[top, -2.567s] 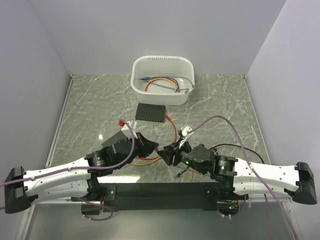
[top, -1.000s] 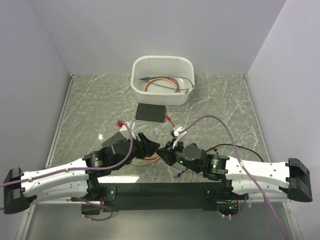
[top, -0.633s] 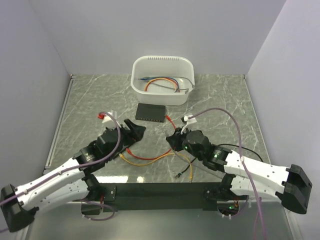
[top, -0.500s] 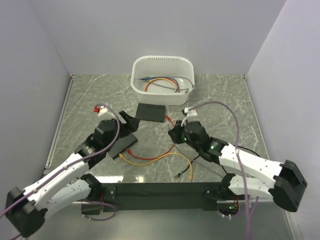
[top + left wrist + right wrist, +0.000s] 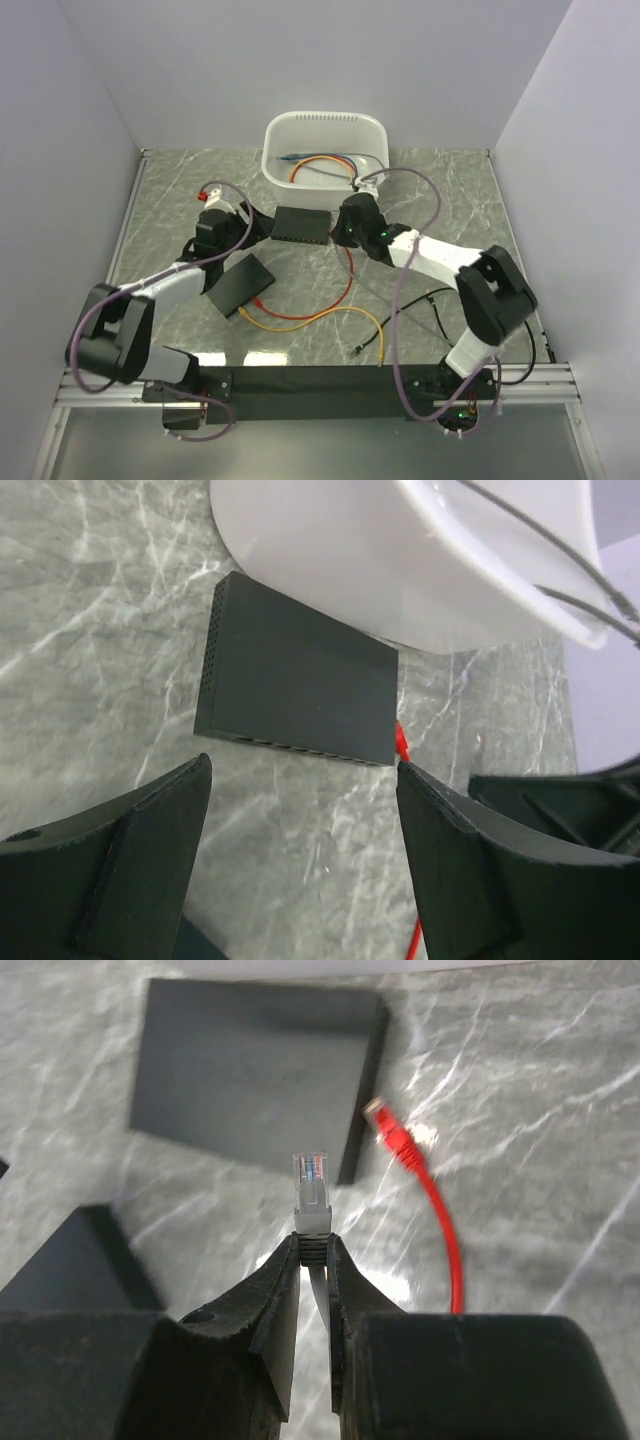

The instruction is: Insert the plug into the switch port

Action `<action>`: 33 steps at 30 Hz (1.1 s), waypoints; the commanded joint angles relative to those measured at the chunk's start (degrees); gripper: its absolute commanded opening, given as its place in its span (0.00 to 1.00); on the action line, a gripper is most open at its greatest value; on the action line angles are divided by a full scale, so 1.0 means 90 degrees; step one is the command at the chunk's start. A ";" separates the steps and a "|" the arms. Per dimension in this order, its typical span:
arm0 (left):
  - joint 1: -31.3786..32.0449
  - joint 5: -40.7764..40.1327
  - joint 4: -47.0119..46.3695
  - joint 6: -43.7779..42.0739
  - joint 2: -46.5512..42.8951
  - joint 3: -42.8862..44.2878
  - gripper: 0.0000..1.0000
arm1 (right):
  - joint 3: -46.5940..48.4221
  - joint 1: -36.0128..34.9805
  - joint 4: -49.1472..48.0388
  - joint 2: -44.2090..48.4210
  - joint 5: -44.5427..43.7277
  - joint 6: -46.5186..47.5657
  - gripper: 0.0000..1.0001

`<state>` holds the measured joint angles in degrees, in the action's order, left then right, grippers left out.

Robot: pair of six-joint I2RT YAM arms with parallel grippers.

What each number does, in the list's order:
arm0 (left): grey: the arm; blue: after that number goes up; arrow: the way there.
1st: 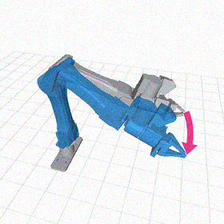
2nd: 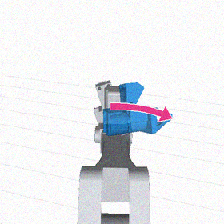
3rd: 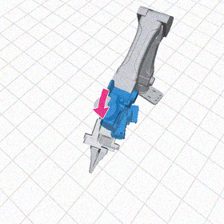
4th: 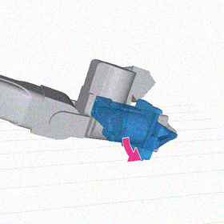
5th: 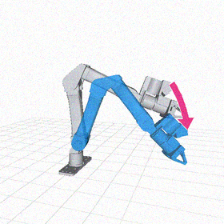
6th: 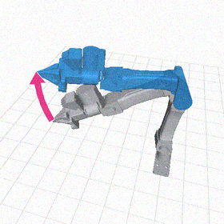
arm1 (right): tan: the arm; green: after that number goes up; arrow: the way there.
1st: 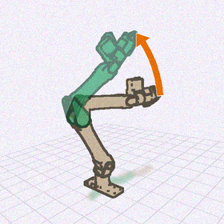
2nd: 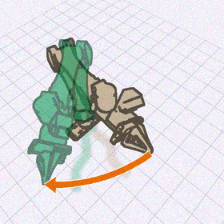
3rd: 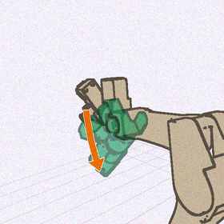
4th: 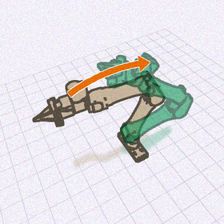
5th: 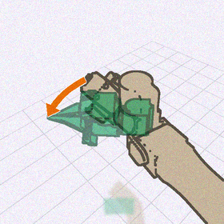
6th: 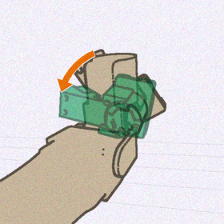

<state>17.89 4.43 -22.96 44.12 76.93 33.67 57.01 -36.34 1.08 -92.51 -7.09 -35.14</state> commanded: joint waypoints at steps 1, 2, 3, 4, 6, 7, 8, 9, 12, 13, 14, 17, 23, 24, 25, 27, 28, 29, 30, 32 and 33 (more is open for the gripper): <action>-0.0044 0.0572 -0.1315 -0.0244 0.0621 0.0194 0.79 | 0.0578 0.0121 0.0036 -0.0511 -0.0216 -0.0129 0.00; -0.0044 0.0631 -0.1413 -0.0273 0.0797 0.0291 0.79 | 0.0773 0.0131 0.0055 -0.0773 -0.0266 -0.0100 0.00; -0.0054 0.0660 -0.1530 -0.0283 0.1127 0.0350 0.79 | 0.0861 0.0131 0.0104 -0.0902 -0.0334 -0.0100 0.00; -0.0054 0.0738 -0.1676 -0.0302 0.1478 0.0476 0.78 | 0.1027 0.0141 0.0153 -0.1106 -0.0412 -0.0081 0.00; -0.0054 0.0748 -0.1784 -0.0302 0.1772 0.0623 0.78 | 0.1155 0.0131 0.0173 -0.1292 -0.0452 -0.0071 0.00; -0.0054 0.0710 -0.1785 -0.0302 0.1910 0.0711 0.77 | 0.1233 0.0131 0.0211 -0.1371 -0.0501 -0.0061 0.00; -0.0054 0.0671 -0.1746 -0.0312 0.2163 0.0867 0.77 | 0.1340 0.0141 0.0231 -0.1526 -0.0530 -0.0061 0.00; -0.0054 0.0612 -0.1736 -0.0312 0.2282 0.0946 0.77 | 0.1389 0.0141 0.0270 -0.1605 -0.0559 -0.0042 0.00; -0.0045 0.0699 -0.1717 -0.0351 0.2769 0.1277 0.76 | 0.1575 0.0141 0.0358 -0.1850 -0.0609 -0.0042 0.00; -0.0054 0.0738 -0.1687 -0.0361 0.2877 0.1365 0.75 | 0.1653 0.0151 0.0378 -0.1908 -0.0618 -0.0041 0.00; -0.0054 0.0758 -0.1726 -0.0361 0.2966 0.1482 0.75 | 0.1692 0.0160 0.0358 -0.2015 -0.0560 -0.0022 0.00; -0.0054 0.0856 -0.1755 -0.0361 0.3278 0.1600 0.75 | 0.1907 0.0151 0.0349 -0.2269 -0.0463 0.0046 0.00; -0.0045 0.1031 -0.1755 -0.0312 0.3289 0.1484 0.74 | 0.2210 0.0141 0.0339 -0.2534 -0.0277 0.0066 0.00; -0.0015 0.1070 -0.1852 -0.0303 0.3240 0.1416 0.74 | 0.2220 0.0122 0.0310 -0.2553 -0.0247 0.0076 0.00; 0.0014 0.1071 -0.1863 -0.0244 0.3172 0.1338 0.74 | 0.2249 0.0102 0.0309 -0.2582 -0.0218 0.0085 0.00; 0.0218 0.0974 -0.1892 -0.0186 0.2870 0.1055 0.73 | 0.2230 0.0073 0.0203 -0.2602 -0.0121 0.0105 0.00; 0.0316 0.0857 -0.1815 -0.0127 0.2743 0.0851 0.73 | 0.2201 0.0053 0.0163 -0.2621 -0.0023 0.0124 0.00; 0.0539 0.0682 -0.1775 -0.0098 0.2461 0.0742 0.73 | 0.2171 0.0034 0.0086 -0.2622 0.0007 0.0134 0.00; 0.0667 0.0535 -0.1727 -0.0059 0.2314 0.0635 0.73 | 0.2142 -0.0005 0.0037 -0.2631 0.0036 0.0134 0.00; 0.0902 0.0290 -0.1599 0.0136 0.1895 0.0254 0.73 | 0.1996 -0.0074 -0.0110 -0.2651 0.0182 0.0134 0.00; 0.1106 0.0048 -0.1580 0.0214 0.1757 0.0108 0.73 | 0.1957 -0.0103 -0.0110 -0.2651 0.0202 0.0134 0.00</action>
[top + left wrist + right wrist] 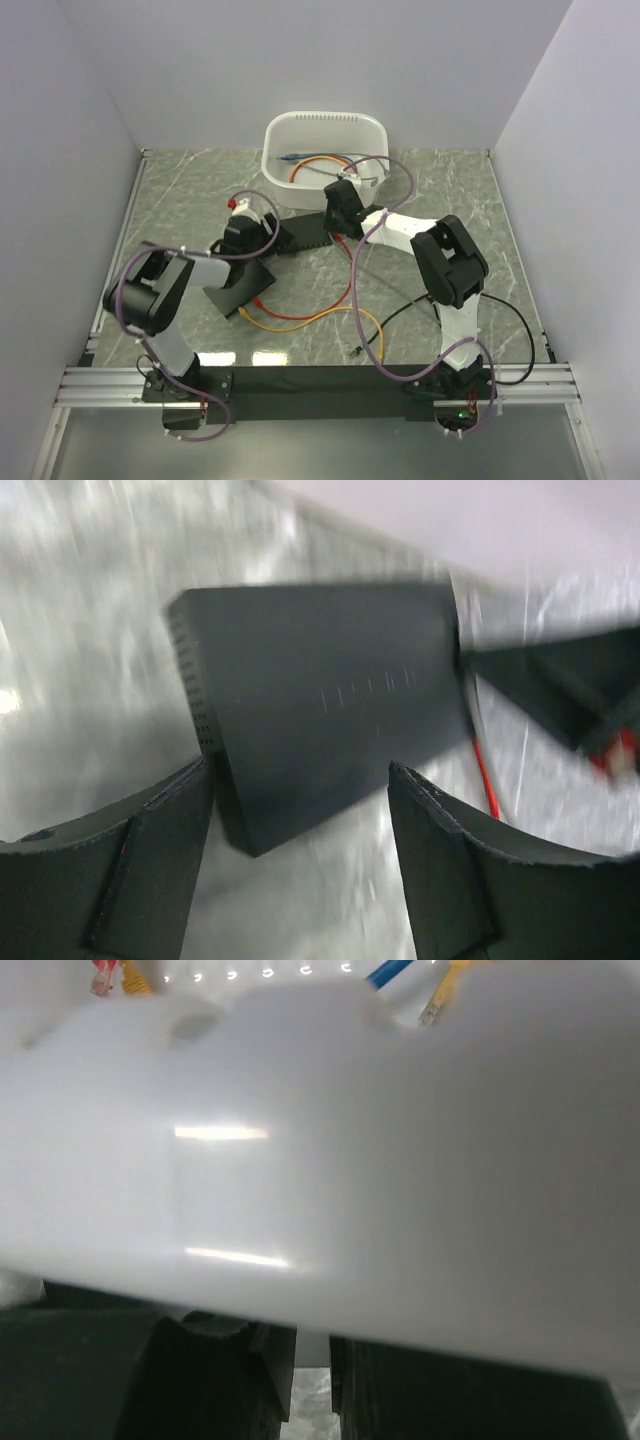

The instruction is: Insert the plug into the switch port

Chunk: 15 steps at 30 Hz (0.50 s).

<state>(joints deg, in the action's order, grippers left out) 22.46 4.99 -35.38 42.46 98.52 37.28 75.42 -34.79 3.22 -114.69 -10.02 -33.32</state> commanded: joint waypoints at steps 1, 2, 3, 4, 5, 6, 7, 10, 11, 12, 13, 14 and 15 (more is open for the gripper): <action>0.0668 -0.0163 -0.0123 0.0554 -0.0779 -0.0526 0.73 | -0.0195 -0.0324 -0.0348 -0.0176 0.0528 -0.0077 0.00; 0.0736 -0.0261 0.0023 0.0624 -0.1022 -0.0645 0.73 | -0.0254 -0.0344 -0.0532 -0.0157 0.0537 -0.0058 0.00; 0.0747 -0.0426 0.0102 0.0702 -0.1150 -0.0771 0.73 | -0.0322 -0.0354 -0.0602 -0.0128 0.0508 -0.0048 0.00; 0.0747 -0.0534 0.0209 0.0818 -0.1277 -0.0985 0.73 | -0.0429 -0.0363 -0.0612 -0.0040 0.0469 -0.0038 0.00; 0.0747 -0.0535 0.0519 0.0839 -0.1540 -0.1075 0.73 | -0.0488 -0.0363 -0.0593 0.0009 0.0392 -0.0028 0.00; 0.0747 -0.0806 0.0667 0.0830 -0.1678 -0.1143 0.74 | -0.0557 -0.0363 -0.0583 0.0087 0.0313 -0.0028 0.00; 0.0728 -0.1070 0.0833 0.0771 -0.1805 -0.1192 0.74 | -0.0702 -0.0363 -0.0573 0.0271 0.0255 0.0001 0.00; 0.0727 -0.1344 0.1409 0.0586 -0.2264 -0.1115 0.73 | -0.1054 -0.0393 -0.0515 0.0788 0.0011 0.0069 0.00; 0.0727 -0.1433 0.1546 0.0547 -0.2507 -0.1086 0.73 | -0.1162 -0.0402 -0.0476 0.0936 -0.0038 0.0079 0.00; 0.0727 -0.1482 0.1731 0.0498 -0.2635 -0.1066 0.74 | -0.1279 -0.0422 -0.0456 0.1102 -0.0126 0.0089 0.00; 0.0708 -0.1521 0.1791 0.0372 -0.2742 -0.0998 0.75 | -0.1464 -0.0451 -0.0417 0.1403 -0.0175 0.0118 0.00; 0.0621 -0.1483 0.1840 0.0312 -0.2898 -0.0949 0.76 | -0.1572 -0.0490 -0.0407 0.1551 -0.0243 0.0138 0.00; 0.0543 -0.1425 0.1860 0.0235 -0.2938 -0.0910 0.77 | -0.1670 -0.0616 -0.0262 0.1707 -0.0292 0.0157 0.00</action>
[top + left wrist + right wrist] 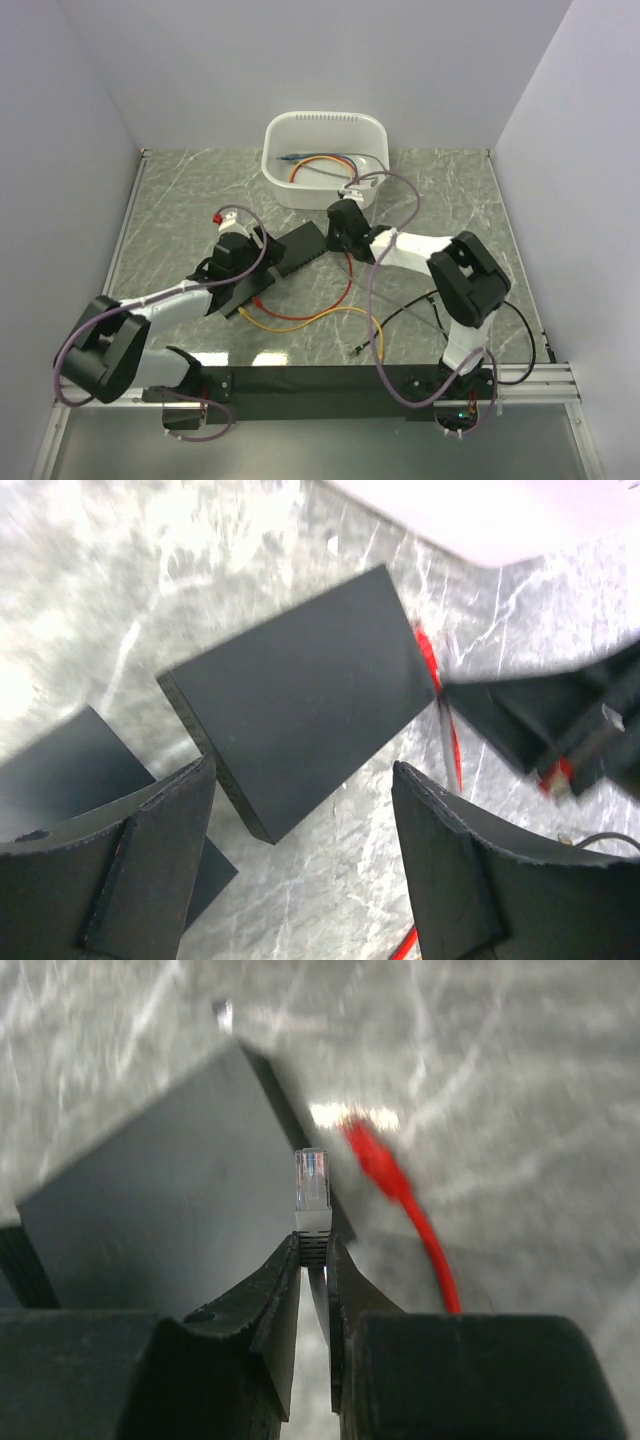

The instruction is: Insert the plug into the switch port

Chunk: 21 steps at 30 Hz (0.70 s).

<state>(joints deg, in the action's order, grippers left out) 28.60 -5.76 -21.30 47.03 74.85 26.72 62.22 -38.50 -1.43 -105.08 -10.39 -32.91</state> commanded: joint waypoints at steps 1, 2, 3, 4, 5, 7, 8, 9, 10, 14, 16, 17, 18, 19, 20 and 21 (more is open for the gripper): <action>-0.0237 -0.0113 0.0316 -0.0448 -0.0309 0.0389 0.77 | -0.0397 -0.0263 0.0315 0.0920 -0.0396 0.0121 0.00; -0.0470 0.0091 0.0316 -0.0527 -0.0241 0.0468 0.77 | -0.0506 -0.0340 0.0412 0.1068 -0.0427 0.0111 0.00; -0.0579 0.0219 0.0297 -0.0605 -0.0163 0.0546 0.77 | -0.0603 -0.0486 0.0452 0.1186 -0.0437 0.0092 0.00; -0.0677 0.0336 0.0209 -0.0780 -0.0056 0.0701 0.76 | -0.0807 -0.0594 0.0471 0.1390 -0.0408 0.0043 0.00; -0.0813 0.0579 0.0112 -0.0878 0.0177 0.0771 0.76 | -0.0916 -0.0672 0.0472 0.1460 -0.0330 0.0033 0.00; -0.0912 0.0824 -0.0055 -0.1141 0.0481 0.1023 0.76 | -0.1159 -0.0945 0.0433 0.1567 -0.0213 0.0023 0.00; -0.0960 0.1038 -0.0297 -0.1220 0.0801 0.1103 0.75 | -0.1229 -0.1024 0.0336 0.1597 0.0020 0.0043 0.00; -0.0971 0.1350 -0.0425 -0.1298 0.0959 0.1171 0.75 | -0.1287 -0.1131 0.0296 0.1587 0.0090 0.0062 0.00; -0.0990 0.1469 -0.0523 -0.1415 0.1115 0.1326 0.74 | -0.1365 -0.1210 0.0267 0.1578 0.0158 0.0062 0.00; -0.1019 0.1928 -0.0817 -0.1573 0.1935 0.1689 0.73 | -0.1366 -0.1590 0.0169 0.1461 0.0373 0.0189 0.00; -0.1039 0.1988 -0.0934 -0.1476 0.2132 0.1777 0.73 | -0.1260 -0.1620 0.0198 0.1334 0.0432 0.0267 0.00; -0.1078 0.2036 -0.0953 -0.1436 0.2297 0.1806 0.73 | -0.1210 -0.1630 0.0227 0.1285 0.0490 0.0297 0.00; -0.1097 0.2094 -0.1099 -0.1417 0.2386 0.1797 0.73 | -0.1123 -0.1650 0.0237 0.1246 0.0529 0.0326 0.00; -0.1117 0.2211 -0.1149 -0.1358 0.2454 0.1768 0.73 | -0.1093 -0.1650 0.0247 0.1178 0.0559 0.0336 0.00; -0.1117 0.2251 -0.1207 -0.1339 0.2590 0.1758 0.73 | -0.1064 -0.1669 0.0237 0.1139 0.0598 0.0355 0.00; -0.1117 0.2280 -0.1237 -0.1329 0.2640 0.1738 0.72 | -0.1034 -0.1669 0.0237 0.1090 0.0627 0.0365 0.00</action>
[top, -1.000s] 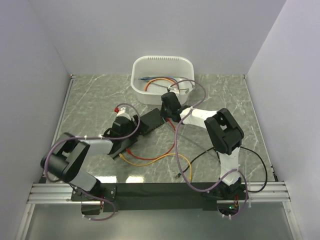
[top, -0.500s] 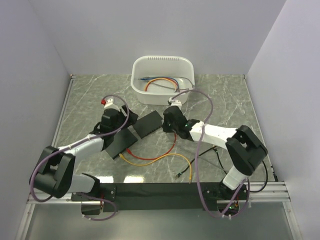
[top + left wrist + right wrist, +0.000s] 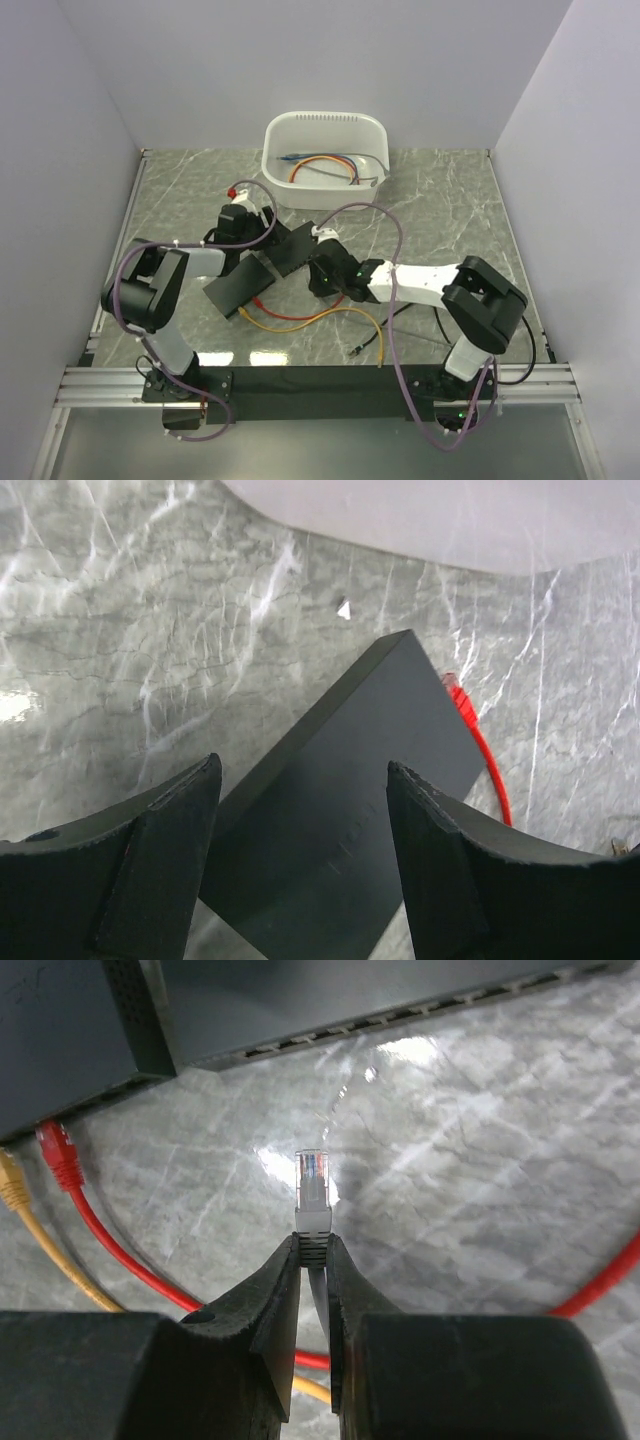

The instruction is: Insert the plug into the switch port

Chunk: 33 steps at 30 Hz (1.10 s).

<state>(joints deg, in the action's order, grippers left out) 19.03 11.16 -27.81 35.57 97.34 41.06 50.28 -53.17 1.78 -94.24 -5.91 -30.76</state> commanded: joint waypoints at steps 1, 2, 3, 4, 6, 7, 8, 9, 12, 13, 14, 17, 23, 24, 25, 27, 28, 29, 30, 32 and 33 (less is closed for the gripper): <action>-0.0054 0.0440 -0.0620 -0.0027 0.0190 0.0087 0.72 | 0.0360 -0.0040 -0.0120 -0.0212 0.0159 0.0137 0.00; -0.0054 0.0498 -0.0669 -0.0007 0.0258 0.0057 0.72 | 0.0389 -0.0049 -0.0110 -0.0271 0.0178 0.0156 0.00; -0.0054 0.0528 -0.0708 0.0003 0.0288 0.0018 0.72 | 0.0467 -0.0050 -0.0100 -0.0330 0.0169 0.0176 0.00; -0.0054 0.0547 -0.0815 0.0041 0.0298 -0.0059 0.72 | 0.0526 -0.0059 -0.0091 -0.0436 0.0178 0.0186 0.00; -0.0054 0.0645 -0.0923 0.0071 0.0327 -0.0138 0.72 | 0.0672 -0.0050 -0.0032 -0.0544 0.0188 0.0215 0.00; -0.0054 0.0664 -0.1001 0.0100 0.0346 -0.0187 0.72 | 0.0712 -0.0059 -0.0013 -0.0632 0.0179 0.0225 0.00; -0.0054 0.0684 -0.1021 0.0100 0.0366 -0.0197 0.72 | 0.0760 -0.0050 0.0017 -0.0662 0.0178 0.0225 0.00; -0.0054 0.0723 -0.1031 0.0100 0.0385 -0.0197 0.72 | 0.0848 -0.0059 0.0036 -0.0701 0.0159 0.0234 0.00; -0.0054 0.0801 -0.1011 0.0081 0.0444 -0.0168 0.72 | 0.1043 -0.0059 0.0173 -0.0857 0.0081 0.0283 0.00; -0.0054 0.0821 -0.1011 0.0071 0.0464 -0.0148 0.72 | 0.1083 -0.0059 0.0202 -0.0935 0.0061 0.0303 0.00; -0.0054 0.0850 -0.1021 0.0052 0.0493 -0.0148 0.72 | 0.1131 -0.0059 0.0251 -0.0965 0.0042 0.0303 0.00; -0.0054 0.0889 -0.0982 0.0022 0.0551 -0.0099 0.71 | 0.1307 -0.0059 0.0378 -0.1091 -0.0056 0.0342 0.00; -0.0063 0.0909 -0.0923 -0.0027 0.0620 -0.0031 0.71 | 0.1493 -0.0059 0.0573 -0.1228 -0.0281 0.0352 0.00; -0.0063 0.0909 -0.0923 -0.0036 0.0630 -0.0031 0.71 | 0.1551 -0.0059 0.0603 -0.1267 -0.0310 0.0352 0.00; -0.0063 0.0889 -0.0904 -0.0046 0.0649 -0.0011 0.71 | 0.1581 -0.0050 0.0651 -0.1297 -0.0387 0.0352 0.00; -0.0092 0.0879 -0.0904 -0.0056 0.0620 -0.0011 0.71 | 0.1601 -0.0059 0.0720 -0.1326 -0.0446 0.0371 0.00; -0.0112 0.0879 -0.0904 -0.0046 0.0610 -0.0011 0.71 | 0.1591 -0.0050 0.0720 -0.1307 -0.0485 0.0381 0.00; -0.0151 0.0918 -0.0904 -0.0046 0.0610 -0.0002 0.71 | 0.1581 -0.0059 0.0710 -0.1307 -0.0495 0.0391 0.00; -0.0170 0.0918 -0.0894 -0.0066 0.0610 0.0028 0.71 | 0.1581 -0.0059 0.0701 -0.1316 -0.0486 0.0410 0.00; -0.0180 0.0928 -0.0865 -0.0085 0.0649 0.0047 0.71 | 0.1610 -0.0059 0.0720 -0.1307 -0.0495 0.0410 0.00; -0.0190 0.0928 -0.0865 -0.0085 0.0669 0.0076 0.71 | 0.1639 -0.0059 0.0710 -0.1307 -0.0495 0.0420 0.00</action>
<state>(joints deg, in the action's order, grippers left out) 17.69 17.87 -35.55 35.68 102.37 40.05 62.67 -53.30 7.53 -105.95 -8.56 -27.92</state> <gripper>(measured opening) 0.709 0.194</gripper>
